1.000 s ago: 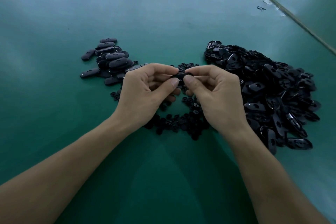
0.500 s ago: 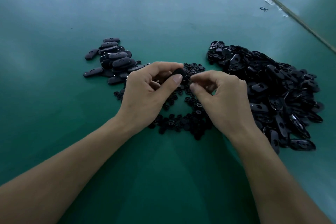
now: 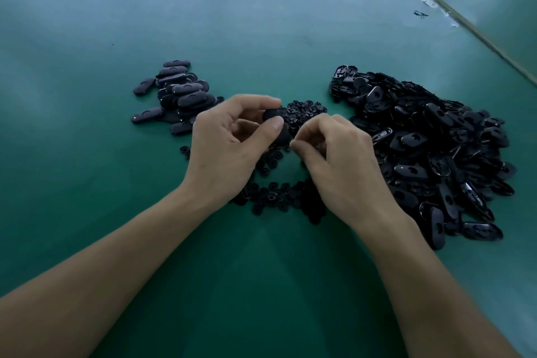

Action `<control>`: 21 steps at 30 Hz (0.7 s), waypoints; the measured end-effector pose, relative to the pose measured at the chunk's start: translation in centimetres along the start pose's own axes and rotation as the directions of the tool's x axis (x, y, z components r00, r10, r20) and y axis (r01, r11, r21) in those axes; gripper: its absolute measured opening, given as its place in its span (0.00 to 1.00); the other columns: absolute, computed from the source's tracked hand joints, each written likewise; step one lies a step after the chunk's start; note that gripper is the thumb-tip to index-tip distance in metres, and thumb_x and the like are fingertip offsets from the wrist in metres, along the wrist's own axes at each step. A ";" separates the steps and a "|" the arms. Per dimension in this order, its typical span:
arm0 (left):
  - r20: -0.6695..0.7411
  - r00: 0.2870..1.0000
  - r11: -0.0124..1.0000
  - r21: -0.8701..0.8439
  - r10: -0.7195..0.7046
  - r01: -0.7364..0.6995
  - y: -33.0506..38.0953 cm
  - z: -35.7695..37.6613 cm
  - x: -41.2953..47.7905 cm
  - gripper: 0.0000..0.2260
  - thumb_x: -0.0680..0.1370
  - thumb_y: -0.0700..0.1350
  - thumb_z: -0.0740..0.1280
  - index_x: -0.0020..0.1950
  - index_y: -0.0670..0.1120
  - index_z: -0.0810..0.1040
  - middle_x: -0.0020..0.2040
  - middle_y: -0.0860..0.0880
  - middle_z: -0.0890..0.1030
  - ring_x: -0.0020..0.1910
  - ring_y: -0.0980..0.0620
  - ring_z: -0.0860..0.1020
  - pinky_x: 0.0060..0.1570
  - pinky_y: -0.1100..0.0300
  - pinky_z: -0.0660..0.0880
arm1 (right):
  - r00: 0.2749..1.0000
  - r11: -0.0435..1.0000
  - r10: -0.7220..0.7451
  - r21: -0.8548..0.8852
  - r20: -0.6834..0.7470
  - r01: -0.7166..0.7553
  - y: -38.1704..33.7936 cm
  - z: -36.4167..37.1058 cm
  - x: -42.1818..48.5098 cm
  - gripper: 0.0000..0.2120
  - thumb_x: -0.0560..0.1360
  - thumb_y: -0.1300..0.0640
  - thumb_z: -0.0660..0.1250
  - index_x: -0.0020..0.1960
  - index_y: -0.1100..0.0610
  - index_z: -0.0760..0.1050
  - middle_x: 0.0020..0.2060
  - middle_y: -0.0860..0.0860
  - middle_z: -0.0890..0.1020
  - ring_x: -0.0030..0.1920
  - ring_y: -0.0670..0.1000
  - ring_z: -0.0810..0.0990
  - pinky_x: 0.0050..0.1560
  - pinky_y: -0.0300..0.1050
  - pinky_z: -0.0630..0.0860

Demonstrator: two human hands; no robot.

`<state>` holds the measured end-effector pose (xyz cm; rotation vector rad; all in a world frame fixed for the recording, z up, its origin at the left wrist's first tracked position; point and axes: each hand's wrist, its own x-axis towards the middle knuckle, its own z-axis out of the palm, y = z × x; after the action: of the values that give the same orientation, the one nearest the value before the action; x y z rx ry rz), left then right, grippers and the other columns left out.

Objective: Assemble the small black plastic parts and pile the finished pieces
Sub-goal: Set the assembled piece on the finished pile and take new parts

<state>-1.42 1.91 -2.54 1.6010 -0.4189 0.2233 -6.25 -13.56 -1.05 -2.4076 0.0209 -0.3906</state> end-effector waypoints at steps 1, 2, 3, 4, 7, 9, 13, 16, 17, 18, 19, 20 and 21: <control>-0.016 1.000 1.000 -0.019 -0.006 0.006 0.0 0.0 0.0 0.07 0.74 0.43 0.74 0.49 0.54 0.82 0.39 0.56 0.82 0.35 0.56 0.80 0.40 0.54 0.82 | 1.000 0.998 -0.012 0.056 -0.018 0.013 -0.1 0.0 0.0 0.04 0.79 0.56 0.70 0.46 0.51 0.77 0.38 0.44 0.77 0.40 0.45 0.76 0.42 0.40 0.71; -0.032 0.999 0.999 -0.035 -0.013 0.011 0.0 0.0 -0.1 0.06 0.74 0.42 0.74 0.47 0.53 0.82 0.39 0.55 0.83 0.35 0.56 0.81 0.41 0.55 0.82 | 0.999 0.995 -0.027 0.098 -0.040 0.030 -0.2 0.0 0.0 0.04 0.79 0.56 0.69 0.46 0.52 0.76 0.35 0.46 0.78 0.38 0.47 0.76 0.39 0.40 0.71; -0.043 0.999 0.999 -0.043 -0.019 0.017 0.0 0.0 -0.1 0.06 0.74 0.42 0.75 0.46 0.52 0.82 0.39 0.54 0.84 0.36 0.55 0.82 0.42 0.56 0.82 | 0.997 0.990 -0.040 0.129 -0.068 0.049 -0.4 -0.1 -0.1 0.04 0.80 0.57 0.68 0.46 0.54 0.76 0.33 0.47 0.79 0.37 0.48 0.76 0.37 0.39 0.71; -0.051 0.998 0.999 -0.046 -0.025 0.022 0.0 0.0 -0.1 0.06 0.74 0.41 0.75 0.46 0.51 0.81 0.39 0.53 0.84 0.37 0.53 0.82 0.42 0.55 0.83 | 0.994 0.985 -0.044 0.161 -0.103 0.061 -0.5 -0.2 -0.1 0.04 0.79 0.58 0.69 0.46 0.54 0.76 0.33 0.47 0.79 0.36 0.48 0.77 0.36 0.37 0.71; -0.063 0.997 0.996 -0.074 -0.046 0.042 0.0 0.0 0.0 0.07 0.73 0.40 0.77 0.45 0.49 0.82 0.39 0.51 0.85 0.37 0.44 0.84 0.40 0.53 0.83 | 0.979 0.959 0.007 0.280 -0.205 0.052 -0.6 -0.5 0.1 0.06 0.76 0.59 0.72 0.43 0.51 0.78 0.33 0.44 0.81 0.35 0.43 0.79 0.37 0.31 0.73; -0.064 0.997 0.997 -0.069 -0.042 0.037 0.1 0.0 -0.1 0.07 0.73 0.40 0.77 0.45 0.49 0.82 0.40 0.50 0.86 0.38 0.43 0.84 0.39 0.55 0.83 | 0.970 0.940 0.039 0.338 -0.240 0.046 -0.5 -0.6 0.2 0.08 0.74 0.60 0.73 0.42 0.48 0.78 0.33 0.43 0.82 0.35 0.42 0.80 0.38 0.31 0.74; -0.045 0.998 0.995 -0.094 -0.040 0.036 0.1 0.0 -0.1 0.09 0.74 0.40 0.76 0.49 0.52 0.83 0.40 0.51 0.87 0.39 0.50 0.85 0.43 0.57 0.82 | 0.975 0.893 0.079 0.449 -0.206 0.023 -0.4 -0.6 0.2 0.10 0.73 0.62 0.74 0.45 0.47 0.79 0.35 0.43 0.83 0.36 0.43 0.82 0.40 0.36 0.77; -0.025 0.999 0.992 -0.116 -0.048 0.045 0.1 0.1 0.0 0.09 0.76 0.38 0.74 0.52 0.50 0.83 0.41 0.52 0.87 0.40 0.54 0.85 0.44 0.61 0.81 | 0.981 0.874 0.075 0.485 -0.180 0.022 -0.4 -0.5 0.3 0.10 0.73 0.62 0.75 0.45 0.48 0.81 0.37 0.44 0.85 0.39 0.45 0.84 0.44 0.37 0.79; -0.022 0.999 0.992 -0.120 -0.046 0.043 0.1 0.1 0.0 0.09 0.76 0.37 0.73 0.52 0.50 0.84 0.42 0.53 0.87 0.40 0.54 0.85 0.44 0.62 0.81 | 0.981 0.874 0.070 0.485 -0.178 0.026 -0.4 -0.5 0.4 0.10 0.73 0.63 0.75 0.44 0.48 0.81 0.37 0.45 0.85 0.39 0.45 0.84 0.44 0.37 0.79; -0.018 0.999 0.992 -0.122 -0.044 0.042 0.1 0.1 0.0 0.08 0.77 0.36 0.73 0.51 0.49 0.84 0.42 0.53 0.87 0.40 0.55 0.85 0.43 0.63 0.81 | 0.982 0.875 0.067 0.484 -0.175 0.027 -0.4 -0.5 0.4 0.09 0.73 0.63 0.76 0.44 0.48 0.82 0.37 0.44 0.85 0.39 0.44 0.84 0.44 0.37 0.79; -0.012 0.999 0.992 -0.121 -0.043 0.041 0.1 0.1 0.0 0.08 0.77 0.36 0.72 0.50 0.49 0.84 0.42 0.53 0.87 0.40 0.55 0.85 0.43 0.63 0.81 | 0.984 0.875 0.064 0.483 -0.169 0.026 -0.4 -0.4 0.4 0.09 0.73 0.62 0.76 0.43 0.48 0.82 0.37 0.44 0.86 0.39 0.44 0.84 0.44 0.36 0.78; -0.007 0.999 0.992 -0.119 -0.042 0.040 0.0 0.1 0.0 0.08 0.77 0.36 0.72 0.50 0.49 0.84 0.41 0.53 0.87 0.39 0.54 0.85 0.43 0.63 0.81 | 0.985 0.878 0.061 0.479 -0.163 0.025 -0.4 -0.4 0.4 0.09 0.73 0.62 0.76 0.43 0.48 0.83 0.37 0.44 0.85 0.39 0.44 0.84 0.44 0.36 0.77; -0.003 0.999 0.992 -0.118 -0.041 0.041 0.0 0.0 0.0 0.08 0.77 0.36 0.72 0.50 0.49 0.84 0.41 0.53 0.87 0.39 0.54 0.85 0.43 0.63 0.81 | 0.985 0.882 0.055 0.470 -0.162 0.028 -0.5 -0.3 0.4 0.08 0.73 0.61 0.76 0.44 0.48 0.83 0.37 0.44 0.85 0.39 0.44 0.83 0.44 0.35 0.76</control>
<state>-1.41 1.86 -2.52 1.4910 -0.3875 0.1687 -5.95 -13.46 -0.42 -1.8855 0.0174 -0.5288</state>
